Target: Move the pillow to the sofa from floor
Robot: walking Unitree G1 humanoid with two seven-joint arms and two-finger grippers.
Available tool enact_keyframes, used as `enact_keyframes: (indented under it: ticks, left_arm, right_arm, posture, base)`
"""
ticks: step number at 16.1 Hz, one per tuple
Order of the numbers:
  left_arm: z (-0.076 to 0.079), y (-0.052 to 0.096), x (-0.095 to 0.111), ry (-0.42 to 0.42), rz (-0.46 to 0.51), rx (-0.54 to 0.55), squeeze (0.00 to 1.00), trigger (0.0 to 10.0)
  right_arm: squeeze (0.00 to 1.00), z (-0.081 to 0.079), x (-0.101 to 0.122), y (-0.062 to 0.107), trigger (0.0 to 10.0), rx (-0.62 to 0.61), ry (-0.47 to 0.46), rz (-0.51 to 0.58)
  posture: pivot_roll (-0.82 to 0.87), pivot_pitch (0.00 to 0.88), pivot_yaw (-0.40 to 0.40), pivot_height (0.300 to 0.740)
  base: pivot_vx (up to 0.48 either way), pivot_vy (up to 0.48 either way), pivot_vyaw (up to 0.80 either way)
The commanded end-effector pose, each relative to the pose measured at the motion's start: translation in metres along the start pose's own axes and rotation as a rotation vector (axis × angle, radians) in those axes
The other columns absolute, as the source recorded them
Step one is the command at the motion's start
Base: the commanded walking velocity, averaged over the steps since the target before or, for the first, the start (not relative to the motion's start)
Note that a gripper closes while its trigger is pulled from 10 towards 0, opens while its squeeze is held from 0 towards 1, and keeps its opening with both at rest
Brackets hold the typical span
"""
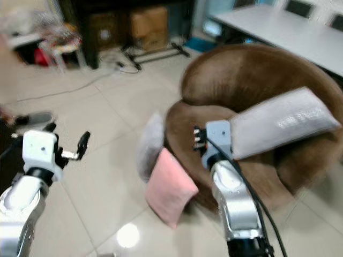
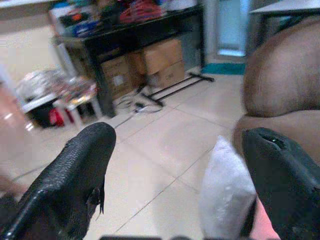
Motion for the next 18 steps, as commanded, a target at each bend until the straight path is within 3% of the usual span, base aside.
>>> enact_keyframes:
  ticks: [1, 13, 15, 18]
  left_arm:
    - [-0.0015, 0.0017, -0.0010, 0.000, -0.005, 0.006, 0.00, 10.0]
    - [-0.0030, -0.0002, 0.0007, -0.009, 0.001, 0.008, 0.00, 10.0]
    - [-0.0038, -0.0006, 0.0009, -0.011, 0.002, 0.007, 0.00, 10.0]
    - [-0.0034, -0.0014, 0.0011, -0.015, 0.002, 0.001, 0.00, 10.0]
  right_arm:
    - [0.00, -0.0053, 0.0028, -0.0022, 10.0, 0.019, -0.004, 0.003]
    - [0.00, 0.0017, 0.0007, -0.0051, 10.0, -0.024, -0.048, -0.011]
    - [0.00, 0.0007, 0.0010, -0.0055, 10.0, -0.022, -0.040, -0.014]
    - [0.00, -0.0005, 0.0016, -0.0049, 10.0, -0.015, -0.028, -0.006]
  posture:
    - [0.02, 0.000, -0.048, 0.740]
    - [0.02, 0.000, -0.052, 0.740]
    - [0.03, 0.000, -0.049, 0.740]
    - [0.02, 0.000, -0.045, 0.740]
  base:
    - [0.296, 0.000, 0.00]
    - [0.301, 0.000, 0.00]
    - [0.321, 0.000, -0.80]
    - [0.328, 0.000, 0.00]
Point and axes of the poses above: a point about 5 cm out from each wrist's last joint towards the gripper, its own y axis pointing back from the gripper into the wrist, its own x axis along the axis of the wrist's last joint, z = x × y, the point moved 2 cm from there along -y, pointing out of the wrist towards the gripper, and after that the axes turned 8 degrees about y, right-handed, at the moved point
